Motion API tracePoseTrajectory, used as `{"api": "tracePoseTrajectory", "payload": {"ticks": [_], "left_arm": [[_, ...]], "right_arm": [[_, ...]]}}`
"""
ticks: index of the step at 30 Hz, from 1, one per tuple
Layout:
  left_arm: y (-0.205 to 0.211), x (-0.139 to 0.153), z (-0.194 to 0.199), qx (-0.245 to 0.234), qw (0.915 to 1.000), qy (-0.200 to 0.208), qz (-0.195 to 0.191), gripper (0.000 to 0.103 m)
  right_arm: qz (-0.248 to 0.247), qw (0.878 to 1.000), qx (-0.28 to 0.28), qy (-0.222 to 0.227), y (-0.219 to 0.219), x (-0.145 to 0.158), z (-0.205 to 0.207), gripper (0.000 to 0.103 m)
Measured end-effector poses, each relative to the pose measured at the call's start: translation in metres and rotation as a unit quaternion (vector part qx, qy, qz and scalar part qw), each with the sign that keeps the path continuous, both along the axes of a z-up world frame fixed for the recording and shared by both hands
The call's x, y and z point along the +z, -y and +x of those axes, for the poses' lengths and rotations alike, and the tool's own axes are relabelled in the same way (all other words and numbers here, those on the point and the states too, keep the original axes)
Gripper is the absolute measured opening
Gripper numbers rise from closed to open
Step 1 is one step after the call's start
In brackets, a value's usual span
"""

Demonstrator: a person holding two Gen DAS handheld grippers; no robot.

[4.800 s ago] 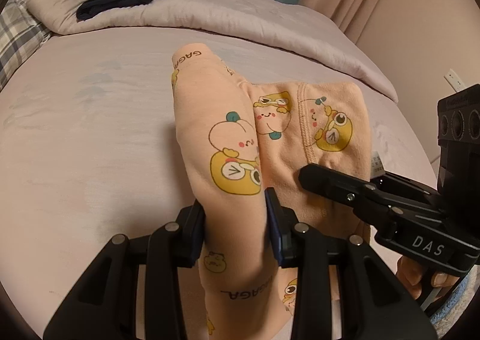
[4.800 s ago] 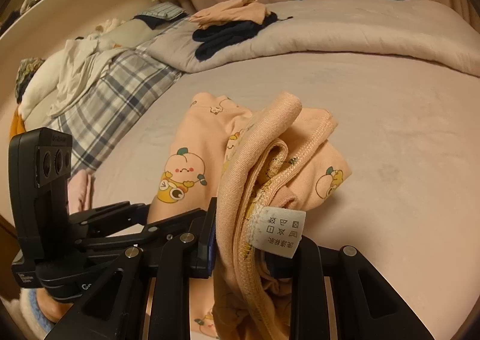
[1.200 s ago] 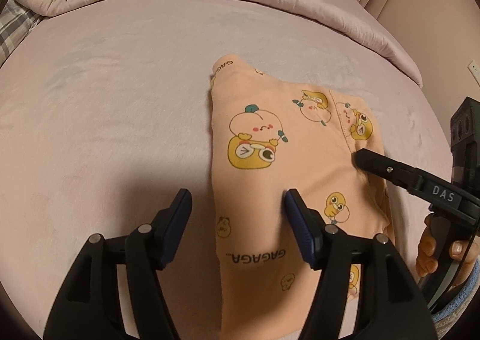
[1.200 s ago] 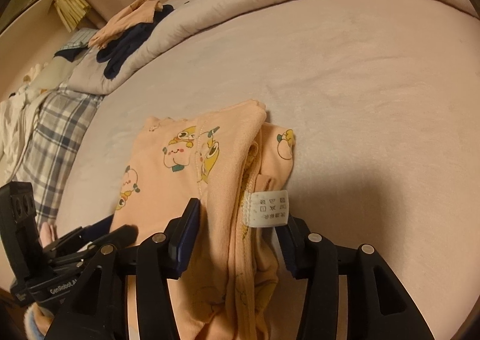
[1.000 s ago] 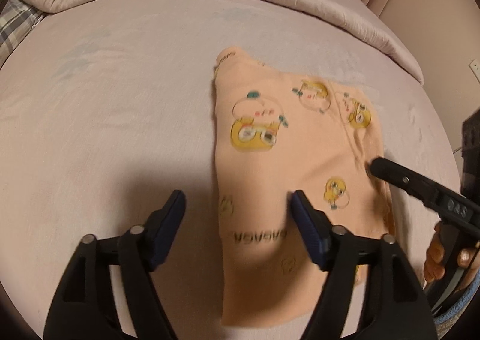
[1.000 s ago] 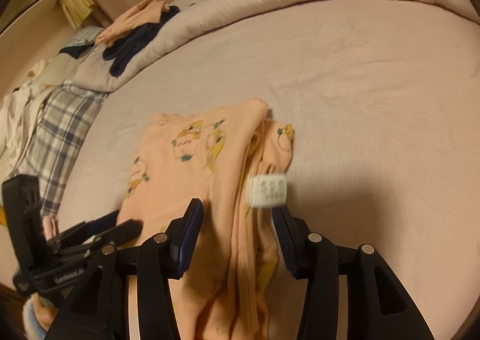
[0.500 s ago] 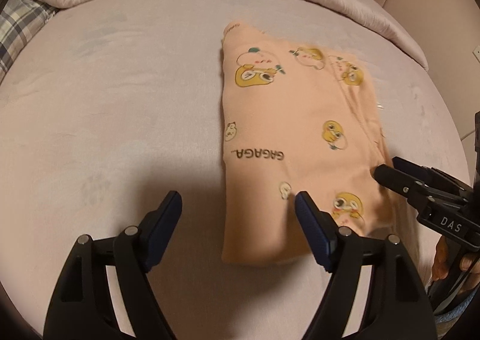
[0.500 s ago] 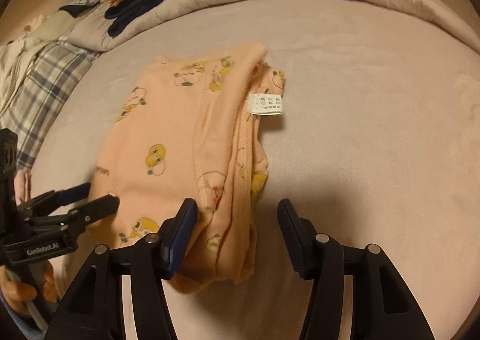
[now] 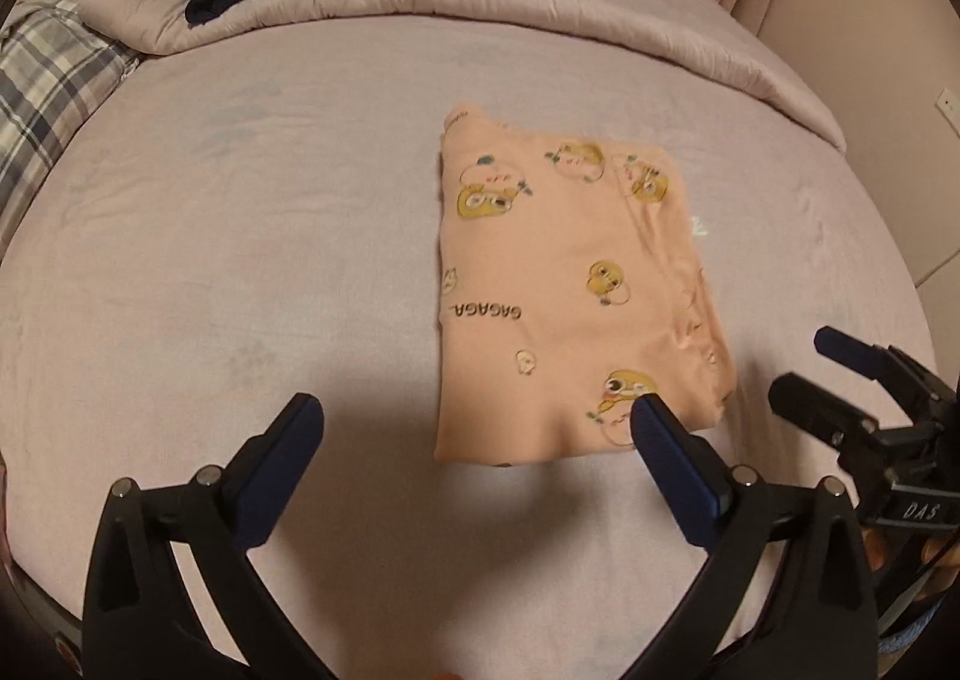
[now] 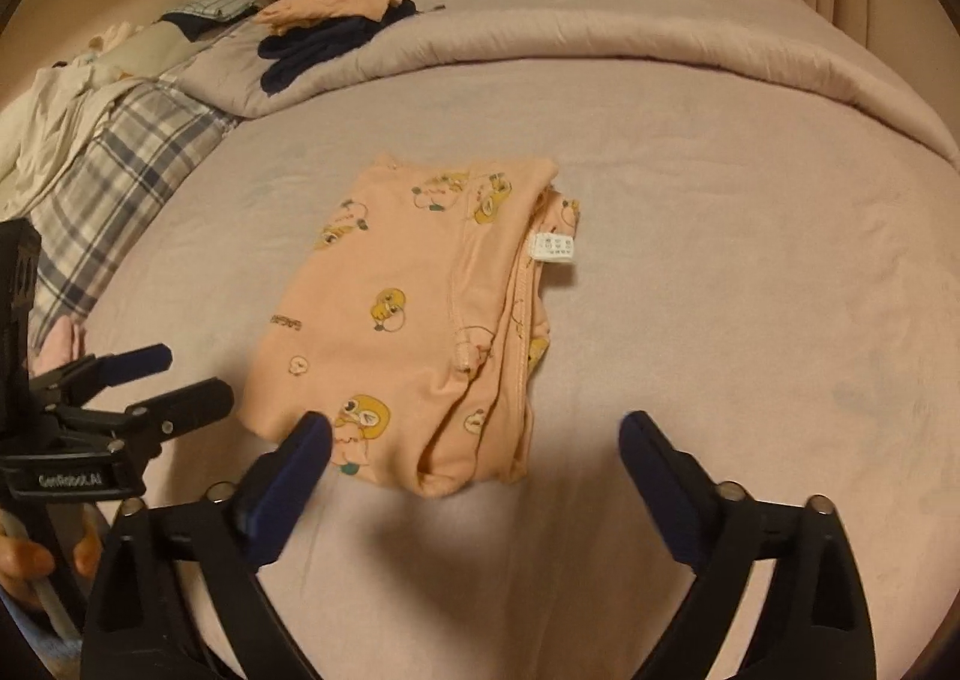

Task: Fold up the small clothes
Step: 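Open both grippers and withdraw from the folded garment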

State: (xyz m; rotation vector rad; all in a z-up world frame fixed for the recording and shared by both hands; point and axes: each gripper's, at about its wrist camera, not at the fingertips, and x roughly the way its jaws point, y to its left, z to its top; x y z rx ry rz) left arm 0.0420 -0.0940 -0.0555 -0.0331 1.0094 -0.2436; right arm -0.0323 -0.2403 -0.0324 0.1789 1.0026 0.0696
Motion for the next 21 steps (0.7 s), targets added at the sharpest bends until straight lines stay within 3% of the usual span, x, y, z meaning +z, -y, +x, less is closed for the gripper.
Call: {"api": "tracePoseTrajectory", "payload": {"ticks": [7, 21], "left_arm": [[0.005, 0.015, -0.007, 0.014, 0.9995, -0.004, 0.029, 0.102], [0.005, 0.047, -0.032, 0.004, 0.9995, 0.019, 0.024, 0.102]], "right_arm": [[-0.020, 0.999, 0.014, 0.023, -0.009, 0.017, -0.009, 0.102], [-0.022, 0.997, 0.042, 0.054, -0.024, 0.051, -0.025, 0.102]]}}
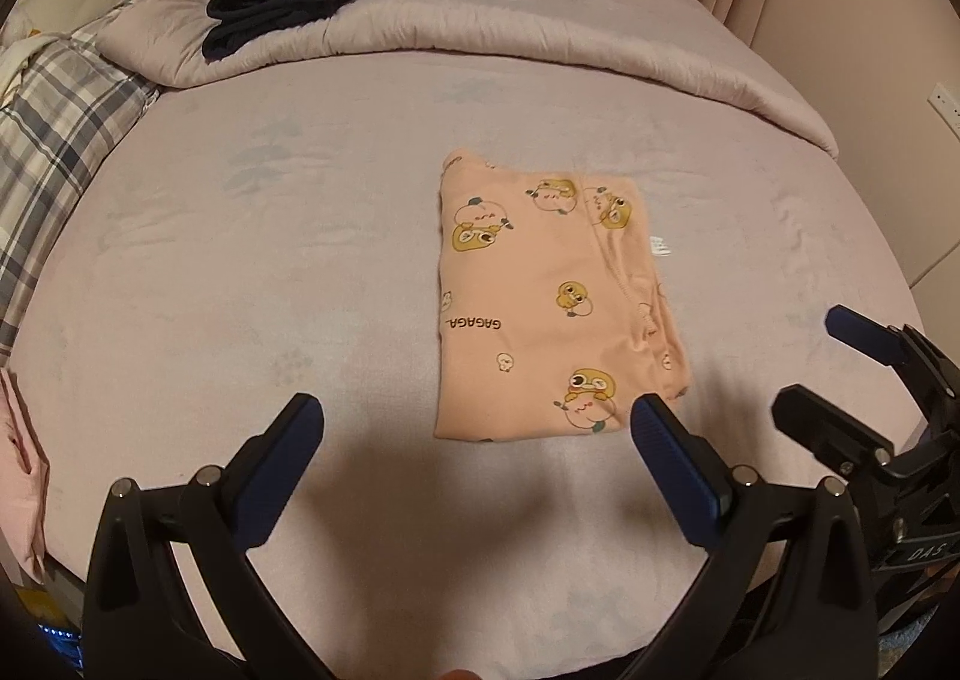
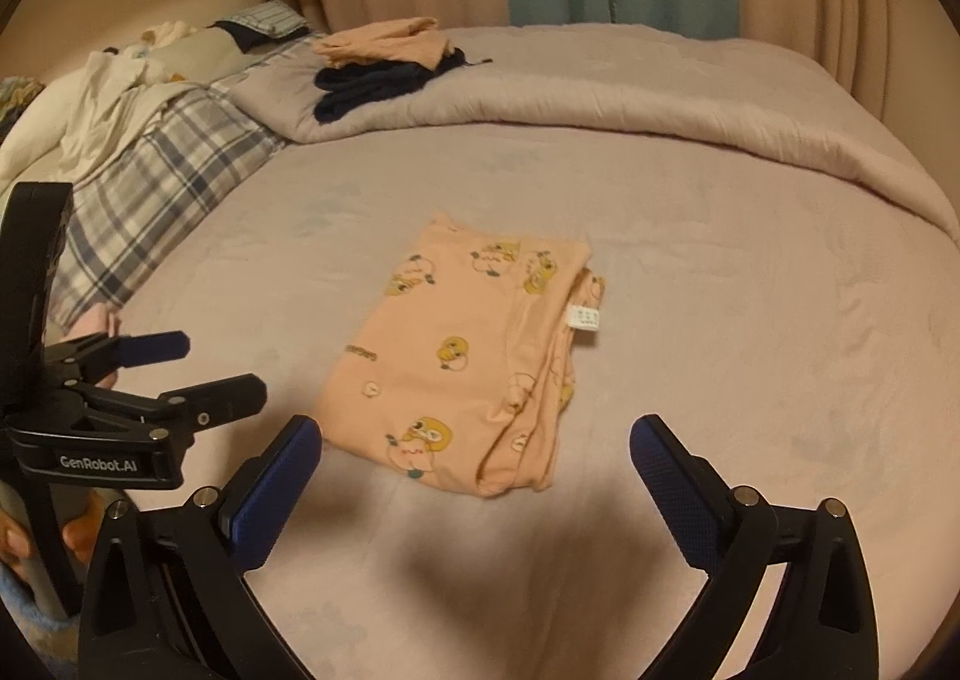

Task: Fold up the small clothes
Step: 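Open both grippers and withdraw from the folded garment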

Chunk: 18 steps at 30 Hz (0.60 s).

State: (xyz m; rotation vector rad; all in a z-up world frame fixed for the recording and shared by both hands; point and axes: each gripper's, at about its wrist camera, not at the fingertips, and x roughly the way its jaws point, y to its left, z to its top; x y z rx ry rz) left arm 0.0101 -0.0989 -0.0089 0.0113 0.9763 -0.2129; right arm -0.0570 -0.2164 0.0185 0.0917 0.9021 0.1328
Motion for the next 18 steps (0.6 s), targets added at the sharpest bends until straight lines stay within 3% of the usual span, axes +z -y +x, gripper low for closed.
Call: {"api": "tracePoseTrajectory", "payload": {"ticks": [18], "left_arm": [[0.0025, 0.0090, -0.0112, 0.001, 0.9997, 0.018, 0.015, 0.102]], "right_arm": [[0.006, 1.000, 0.006, 0.001, -0.0058, 0.0017, -0.0010, 0.102]]}}
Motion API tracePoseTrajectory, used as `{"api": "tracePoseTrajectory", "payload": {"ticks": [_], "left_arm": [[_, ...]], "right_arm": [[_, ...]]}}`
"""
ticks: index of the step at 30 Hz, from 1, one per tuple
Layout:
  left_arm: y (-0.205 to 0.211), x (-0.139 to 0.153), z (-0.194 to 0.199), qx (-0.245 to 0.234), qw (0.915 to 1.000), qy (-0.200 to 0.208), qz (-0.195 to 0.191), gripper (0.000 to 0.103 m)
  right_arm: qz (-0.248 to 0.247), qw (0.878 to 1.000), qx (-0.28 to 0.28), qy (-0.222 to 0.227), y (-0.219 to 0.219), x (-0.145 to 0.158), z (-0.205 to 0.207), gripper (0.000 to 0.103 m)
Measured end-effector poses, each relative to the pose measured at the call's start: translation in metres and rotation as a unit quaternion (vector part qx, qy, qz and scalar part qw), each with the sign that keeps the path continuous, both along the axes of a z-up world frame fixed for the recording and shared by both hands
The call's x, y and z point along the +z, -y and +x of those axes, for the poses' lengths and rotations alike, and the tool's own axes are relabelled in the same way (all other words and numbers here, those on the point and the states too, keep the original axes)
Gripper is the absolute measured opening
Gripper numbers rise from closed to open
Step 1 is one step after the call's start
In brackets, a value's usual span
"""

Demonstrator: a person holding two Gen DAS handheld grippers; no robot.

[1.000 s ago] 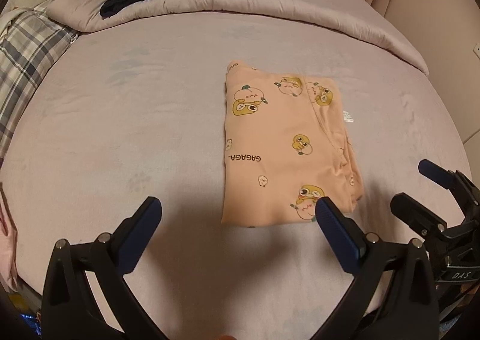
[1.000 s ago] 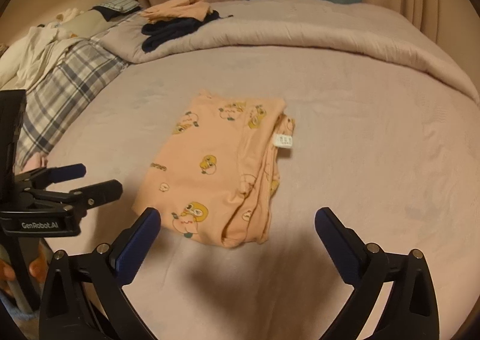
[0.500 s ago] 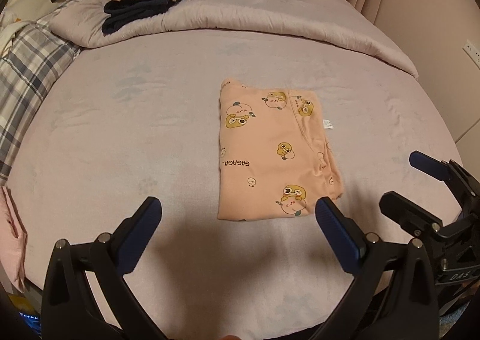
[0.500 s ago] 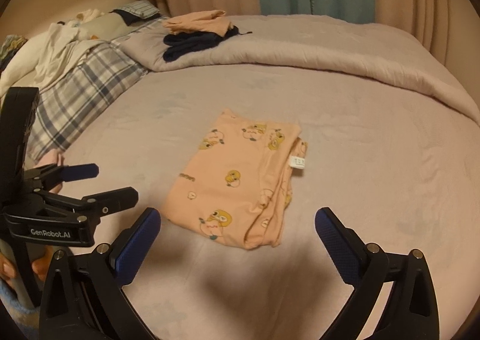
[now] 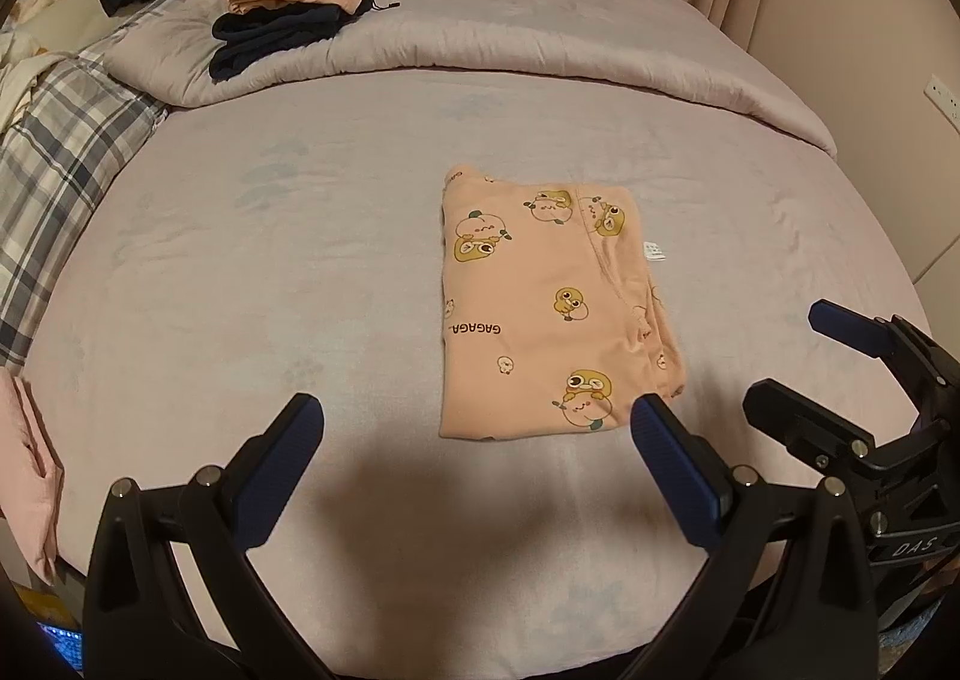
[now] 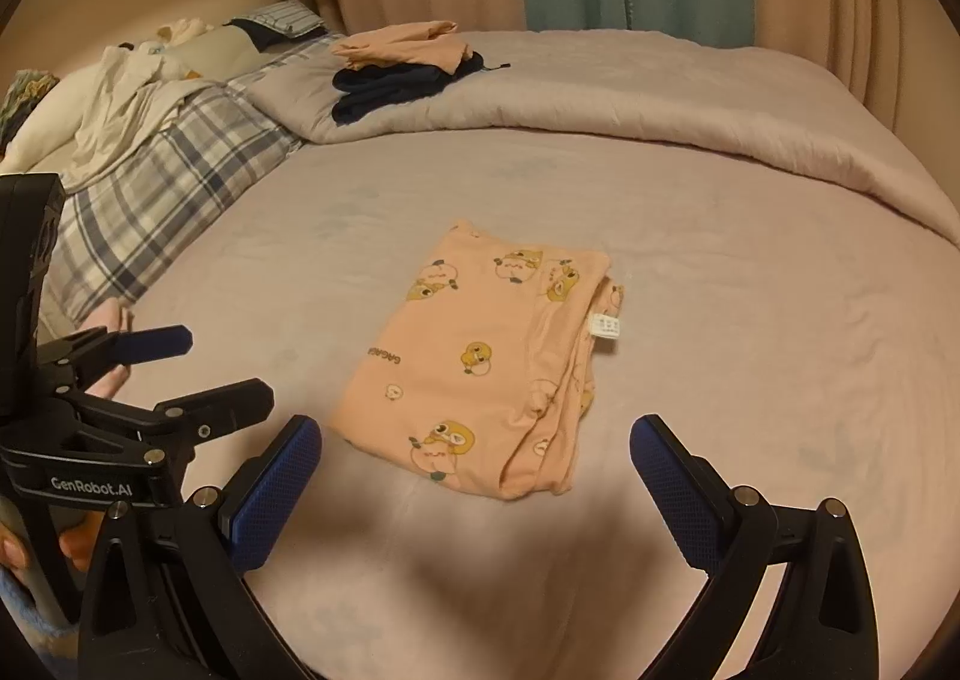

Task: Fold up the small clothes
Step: 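Open both grippers and withdraw from the folded garment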

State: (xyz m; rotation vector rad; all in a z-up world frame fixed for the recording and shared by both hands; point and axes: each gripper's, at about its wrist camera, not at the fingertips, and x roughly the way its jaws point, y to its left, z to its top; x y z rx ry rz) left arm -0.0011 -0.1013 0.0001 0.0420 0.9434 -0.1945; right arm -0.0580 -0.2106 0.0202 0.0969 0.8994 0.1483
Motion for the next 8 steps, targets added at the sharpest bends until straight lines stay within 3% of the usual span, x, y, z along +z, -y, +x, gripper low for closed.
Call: {"api": "tracePoseTrajectory", "payload": {"ticks": [8], "left_arm": [[0.0002, -0.0009, -0.0007, 0.008, 1.0000, -0.003, 0.003, 0.102]], "right_arm": [[0.001, 1.000, 0.000, 0.000, 0.0000, 0.0000, 0.0004, 0.102]]}}
